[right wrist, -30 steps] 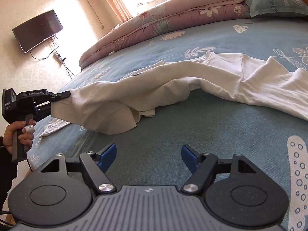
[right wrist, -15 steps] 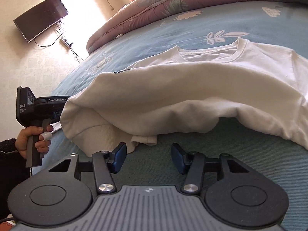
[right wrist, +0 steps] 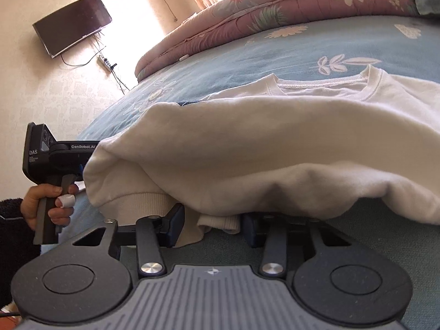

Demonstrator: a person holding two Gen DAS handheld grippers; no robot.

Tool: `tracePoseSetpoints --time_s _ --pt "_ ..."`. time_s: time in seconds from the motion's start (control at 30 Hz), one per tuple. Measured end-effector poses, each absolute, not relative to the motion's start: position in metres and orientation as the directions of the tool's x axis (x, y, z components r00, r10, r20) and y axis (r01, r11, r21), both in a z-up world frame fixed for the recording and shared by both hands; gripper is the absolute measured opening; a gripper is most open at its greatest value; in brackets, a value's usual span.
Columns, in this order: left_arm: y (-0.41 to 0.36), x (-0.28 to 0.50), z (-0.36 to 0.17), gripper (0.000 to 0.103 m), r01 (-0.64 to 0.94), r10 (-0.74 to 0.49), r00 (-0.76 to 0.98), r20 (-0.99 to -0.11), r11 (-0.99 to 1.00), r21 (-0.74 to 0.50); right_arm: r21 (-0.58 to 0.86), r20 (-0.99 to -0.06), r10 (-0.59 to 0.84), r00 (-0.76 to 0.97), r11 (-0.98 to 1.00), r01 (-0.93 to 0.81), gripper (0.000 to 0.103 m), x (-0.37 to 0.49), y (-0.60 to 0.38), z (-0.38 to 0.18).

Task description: Fold clothes

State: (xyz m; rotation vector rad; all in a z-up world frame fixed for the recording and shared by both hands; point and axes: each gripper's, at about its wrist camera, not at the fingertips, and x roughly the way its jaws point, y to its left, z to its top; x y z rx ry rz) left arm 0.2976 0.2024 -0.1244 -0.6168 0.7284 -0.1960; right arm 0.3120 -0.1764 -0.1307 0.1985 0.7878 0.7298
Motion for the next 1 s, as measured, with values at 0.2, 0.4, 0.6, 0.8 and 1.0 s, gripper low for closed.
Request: tracePoseSetpoints --time_s 0.2,0.4,0.6,0.8,1.0 --pt "0.202 0.296 -0.121 0.009 -0.063 -0.363 0.735 -0.573 0.805 -0.590 0.432 -0.584 0.631 0.510 0.774 -0.463 0.016 0.313 -0.177 -0.129" --pt "0.193 0.268 -0.084 0.007 -0.004 -0.366 0.746 -0.556 0.833 -0.554 0.534 -0.539 0.684 0.492 0.729 -0.428 0.014 0.275 -0.213 -0.105" --pt "0.181 0.216 -0.044 0.007 0.065 -0.433 0.723 -0.539 0.819 -0.570 0.592 -0.525 0.700 0.485 0.709 -0.383 0.014 0.218 -0.273 -0.072" --pt "0.164 0.147 -0.007 0.007 0.122 -0.539 0.680 -0.498 0.752 -0.648 0.614 -0.514 0.698 0.500 0.705 -0.354 0.014 0.165 -0.330 -0.032" --pt "0.144 0.112 -0.029 0.007 0.061 -0.553 0.549 -0.626 0.774 -0.630 0.568 -0.555 0.647 0.523 0.754 -0.330 0.014 0.132 -0.359 -0.010"
